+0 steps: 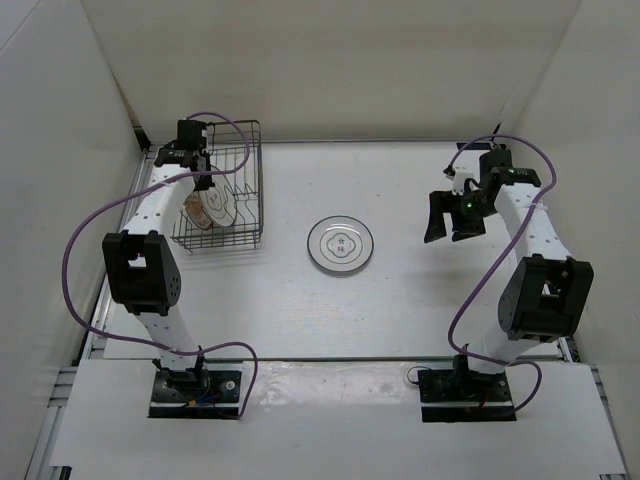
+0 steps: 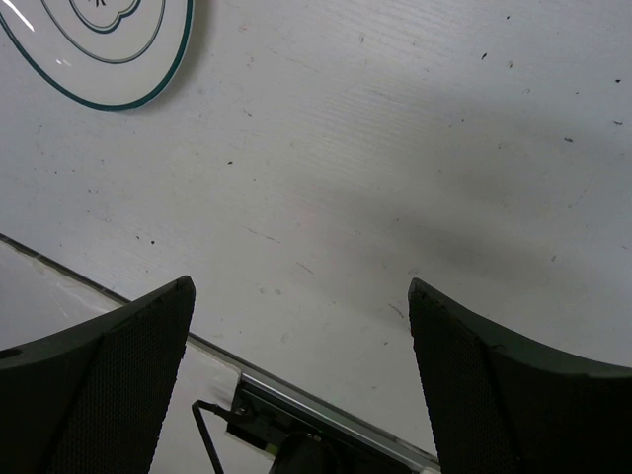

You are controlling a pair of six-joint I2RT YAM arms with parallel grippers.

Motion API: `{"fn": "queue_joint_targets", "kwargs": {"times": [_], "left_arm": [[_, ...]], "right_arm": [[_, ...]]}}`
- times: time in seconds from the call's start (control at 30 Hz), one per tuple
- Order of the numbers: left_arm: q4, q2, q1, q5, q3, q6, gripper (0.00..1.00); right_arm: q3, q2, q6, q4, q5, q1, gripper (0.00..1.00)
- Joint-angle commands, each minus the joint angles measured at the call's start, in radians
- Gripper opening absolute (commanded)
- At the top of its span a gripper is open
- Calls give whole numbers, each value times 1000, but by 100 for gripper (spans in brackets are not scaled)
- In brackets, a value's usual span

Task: Unload the plates from the dish rack

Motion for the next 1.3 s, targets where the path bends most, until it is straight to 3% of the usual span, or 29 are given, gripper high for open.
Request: {"fn": "queue_joint_targets", "kwargs": {"times": [0.0, 0.17, 0.6, 0.87, 0.97, 1.13, 1.27], "left_arm": [[3, 11, -5, 1, 24, 33, 16], [15, -15, -7, -22, 41, 67, 1], [121, -180, -51, -5, 139, 168, 1], [222, -300, -58, 84, 151, 110, 1], [264, -329, -58, 130, 139, 22, 1], [319, -337, -55, 363, 93, -233, 1], [471, -335, -70, 545, -92, -433, 1]], "right_arm": [[-10, -40, -18, -15, 1, -3, 90], [-15, -40, -15, -14, -5, -5, 90], [-15, -29, -4, -12, -25, -3, 90], [-21, -27, -4, -15, -33, -3, 90], [-22, -27, -2, -14, -33, -3, 90], [-27, -24, -4, -15, -30, -5, 90], [-33, -32, -7, -14, -28, -3, 90]]}}
